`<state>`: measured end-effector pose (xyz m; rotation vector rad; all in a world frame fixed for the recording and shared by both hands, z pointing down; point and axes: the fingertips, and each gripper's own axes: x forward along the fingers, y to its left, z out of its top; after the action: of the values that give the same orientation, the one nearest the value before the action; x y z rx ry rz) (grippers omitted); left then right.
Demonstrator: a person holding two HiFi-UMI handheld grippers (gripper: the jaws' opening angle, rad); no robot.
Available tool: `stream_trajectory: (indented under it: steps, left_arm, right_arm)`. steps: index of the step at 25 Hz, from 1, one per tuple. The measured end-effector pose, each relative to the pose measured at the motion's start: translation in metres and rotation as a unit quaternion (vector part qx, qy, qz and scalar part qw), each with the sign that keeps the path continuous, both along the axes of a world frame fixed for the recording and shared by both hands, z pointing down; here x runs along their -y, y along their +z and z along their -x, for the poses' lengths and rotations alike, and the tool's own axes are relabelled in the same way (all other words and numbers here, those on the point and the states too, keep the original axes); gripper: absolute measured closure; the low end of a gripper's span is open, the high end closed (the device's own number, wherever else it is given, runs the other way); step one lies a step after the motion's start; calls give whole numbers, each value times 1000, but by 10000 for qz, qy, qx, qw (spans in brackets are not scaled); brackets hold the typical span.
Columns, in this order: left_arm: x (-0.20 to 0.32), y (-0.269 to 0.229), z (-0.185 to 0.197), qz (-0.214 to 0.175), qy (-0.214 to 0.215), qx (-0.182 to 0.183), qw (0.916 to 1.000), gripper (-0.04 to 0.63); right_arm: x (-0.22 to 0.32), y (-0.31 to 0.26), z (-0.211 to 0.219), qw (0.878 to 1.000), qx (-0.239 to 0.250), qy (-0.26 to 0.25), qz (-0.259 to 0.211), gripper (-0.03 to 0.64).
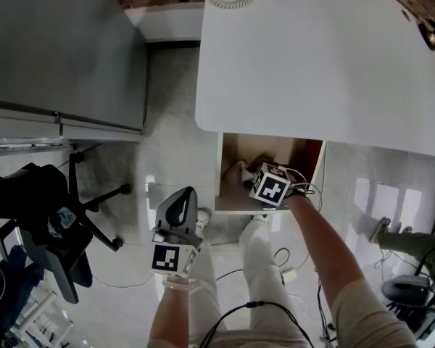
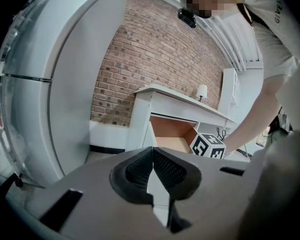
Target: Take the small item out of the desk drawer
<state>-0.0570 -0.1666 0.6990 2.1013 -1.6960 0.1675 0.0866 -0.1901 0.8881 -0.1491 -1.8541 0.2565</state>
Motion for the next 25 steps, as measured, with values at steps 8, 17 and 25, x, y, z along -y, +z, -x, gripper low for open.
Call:
stream_trajectory:
  steps: [8, 17, 25]
  left_arm:
    - [-7, 3, 0, 49, -111, -14, 9999, 591]
    - [1, -20, 9, -56, -160, 57, 9998, 591]
    - [10, -54, 16, -182, -53, 226, 9996, 591]
  right_arm:
    - [-1, -2, -1, 9998, 73, 150, 50, 457]
    - [8, -43, -12, 9977, 373, 492, -283, 460]
    - [9, -97, -13, 9922, 767, 699, -697, 462]
